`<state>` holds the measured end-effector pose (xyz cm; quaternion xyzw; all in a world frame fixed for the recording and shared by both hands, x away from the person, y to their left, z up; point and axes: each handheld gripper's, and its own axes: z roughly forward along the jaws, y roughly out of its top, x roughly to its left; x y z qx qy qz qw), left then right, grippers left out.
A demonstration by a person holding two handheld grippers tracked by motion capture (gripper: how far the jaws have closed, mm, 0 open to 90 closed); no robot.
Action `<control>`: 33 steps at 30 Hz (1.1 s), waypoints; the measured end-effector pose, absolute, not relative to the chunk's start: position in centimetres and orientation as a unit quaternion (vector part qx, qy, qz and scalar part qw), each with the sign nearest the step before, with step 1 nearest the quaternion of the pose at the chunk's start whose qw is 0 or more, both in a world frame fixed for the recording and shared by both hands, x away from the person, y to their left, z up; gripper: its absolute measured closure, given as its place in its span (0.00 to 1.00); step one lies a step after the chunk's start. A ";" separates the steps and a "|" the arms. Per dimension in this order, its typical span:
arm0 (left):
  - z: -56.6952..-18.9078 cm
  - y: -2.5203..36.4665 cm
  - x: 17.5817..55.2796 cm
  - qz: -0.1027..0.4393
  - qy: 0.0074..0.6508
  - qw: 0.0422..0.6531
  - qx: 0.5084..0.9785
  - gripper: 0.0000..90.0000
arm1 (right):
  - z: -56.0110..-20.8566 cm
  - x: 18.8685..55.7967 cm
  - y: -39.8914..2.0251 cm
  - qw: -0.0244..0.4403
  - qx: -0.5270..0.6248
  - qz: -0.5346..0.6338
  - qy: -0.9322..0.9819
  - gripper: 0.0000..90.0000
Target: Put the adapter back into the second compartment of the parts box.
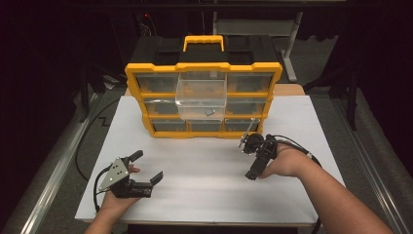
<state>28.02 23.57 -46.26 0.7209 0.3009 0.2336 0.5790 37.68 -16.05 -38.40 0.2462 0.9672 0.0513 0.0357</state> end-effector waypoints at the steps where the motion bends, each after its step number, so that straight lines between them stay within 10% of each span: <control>1: -46.3 23.6 28.0 0.234 0.301 0.579 0.721 0.00 | -38.8 37.6 -16.0 0.035 0.248 0.051 0.967 0.00; 33: -46.3 23.4 28.2 0.225 0.313 0.570 0.726 0.00 | -44.6 35.4 -19.0 0.097 0.311 0.265 0.908 0.00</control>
